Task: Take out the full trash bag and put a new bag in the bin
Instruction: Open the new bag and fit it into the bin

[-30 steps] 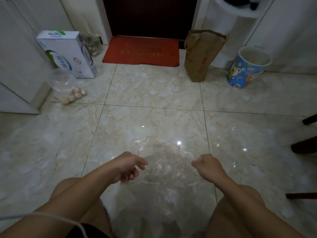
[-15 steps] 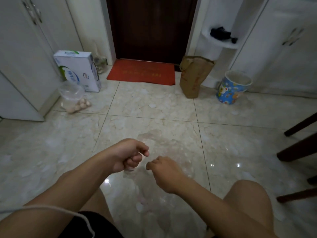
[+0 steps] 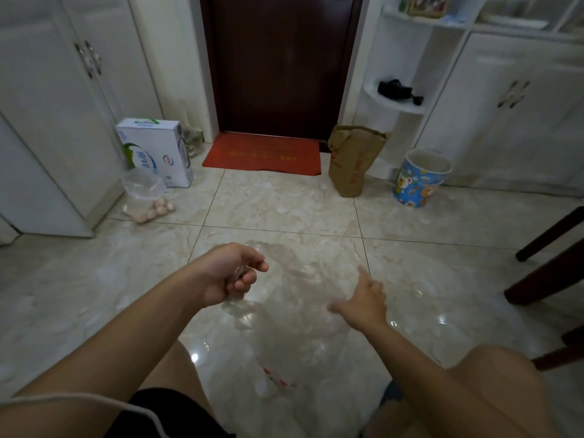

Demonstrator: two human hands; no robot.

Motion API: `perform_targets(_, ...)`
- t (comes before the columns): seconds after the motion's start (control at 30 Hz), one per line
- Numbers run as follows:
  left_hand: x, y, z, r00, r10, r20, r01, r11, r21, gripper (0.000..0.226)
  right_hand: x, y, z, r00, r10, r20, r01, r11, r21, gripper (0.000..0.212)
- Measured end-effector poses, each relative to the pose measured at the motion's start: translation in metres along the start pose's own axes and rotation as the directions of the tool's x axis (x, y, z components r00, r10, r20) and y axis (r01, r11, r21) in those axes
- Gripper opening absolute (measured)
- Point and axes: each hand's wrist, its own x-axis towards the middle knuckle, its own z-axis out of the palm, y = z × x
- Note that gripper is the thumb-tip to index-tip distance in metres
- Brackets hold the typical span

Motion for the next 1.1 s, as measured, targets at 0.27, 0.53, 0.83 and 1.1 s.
perform_targets(0.27, 0.009, 0.013, 0.000, 0.999, -0.042, -0.016, 0.041, 0.999, -0.019, 0.023, 0.025, 0.005, 0.001, 0.903, -0.002, 0.429, -0.111, 0.965, 0.238, 0.008)
perform_targets(0.53, 0.031, 0.012, -0.007, 0.994, -0.112, -0.020, 0.112, 0.994, 0.011, 0.021, 0.058, 0.005, 0.012, 0.901, 0.196, 0.386, -0.326, 0.894, 0.308, 0.026)
perform_targets(0.83, 0.042, 0.008, -0.019, 0.982, -0.186, 0.023, 0.187, 0.980, -0.074, 0.020, 0.055, 0.015, 0.039, 0.665, 0.128, 0.736, -0.677, 0.521, 0.520, 0.044)
perform_targets(1.1, 0.054, 0.010, -0.011, 0.978, -0.206, -0.027, 0.204, 0.977, -0.070, 0.028, 0.067, -0.032, -0.027, 0.854, 0.047, 0.518, -0.388, 0.721, 0.574, 0.008)
